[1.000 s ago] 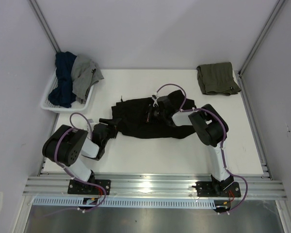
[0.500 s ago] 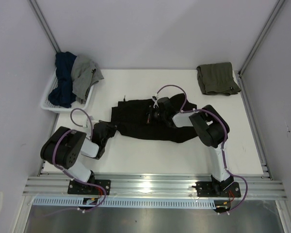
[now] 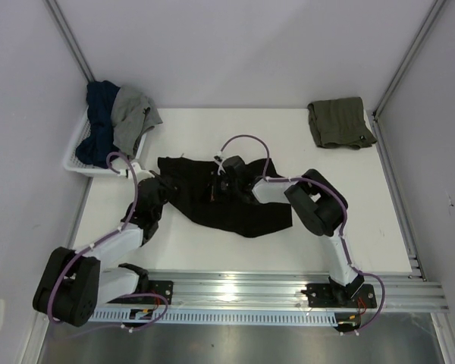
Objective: Fold and stack the shorts
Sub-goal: Fold the shorts
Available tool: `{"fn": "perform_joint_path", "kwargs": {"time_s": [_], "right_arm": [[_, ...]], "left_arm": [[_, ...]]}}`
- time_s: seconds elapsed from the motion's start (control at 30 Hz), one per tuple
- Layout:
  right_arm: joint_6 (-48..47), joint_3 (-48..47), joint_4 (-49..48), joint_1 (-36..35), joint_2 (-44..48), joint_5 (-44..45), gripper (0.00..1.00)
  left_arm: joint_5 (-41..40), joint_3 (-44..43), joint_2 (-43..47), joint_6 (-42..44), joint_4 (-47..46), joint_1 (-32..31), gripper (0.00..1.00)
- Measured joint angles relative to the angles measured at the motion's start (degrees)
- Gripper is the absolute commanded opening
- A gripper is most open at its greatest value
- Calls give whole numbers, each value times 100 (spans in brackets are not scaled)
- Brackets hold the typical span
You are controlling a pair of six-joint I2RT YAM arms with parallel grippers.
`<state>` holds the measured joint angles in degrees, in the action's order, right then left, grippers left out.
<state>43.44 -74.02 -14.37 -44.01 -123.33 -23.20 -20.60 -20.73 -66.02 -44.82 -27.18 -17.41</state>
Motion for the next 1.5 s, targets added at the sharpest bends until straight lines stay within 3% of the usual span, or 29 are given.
{"fn": "perform_joint_path", "kwargs": {"time_s": [0.3, 0.73, 1.0, 1.13, 1.23, 1.5], "right_arm": [[-168, -57, 570, 256, 330, 151, 15], [-645, 1408, 1589, 1478, 2476, 461, 15], [-988, 2540, 2326, 2546, 3491, 717, 25], [-1110, 2723, 2398, 2811, 3558, 780, 39], [-1202, 2826, 2415, 2879, 3558, 778, 44], [-1261, 3071, 2326, 2894, 3405, 772, 45]], "left_arm": [[-363, 44, 942, 1303, 520, -354, 0], [-820, 74, 1309, 2684, 442, -1453, 0], [-1425, -820, 686, 3781, 608, -2597, 0], [-1832, -1228, 289, 4409, 706, -3152, 0], [-2033, -1478, 37, 4863, 776, -3456, 0], [-2581, -1908, -649, 6067, 688, -4472, 0]]}}
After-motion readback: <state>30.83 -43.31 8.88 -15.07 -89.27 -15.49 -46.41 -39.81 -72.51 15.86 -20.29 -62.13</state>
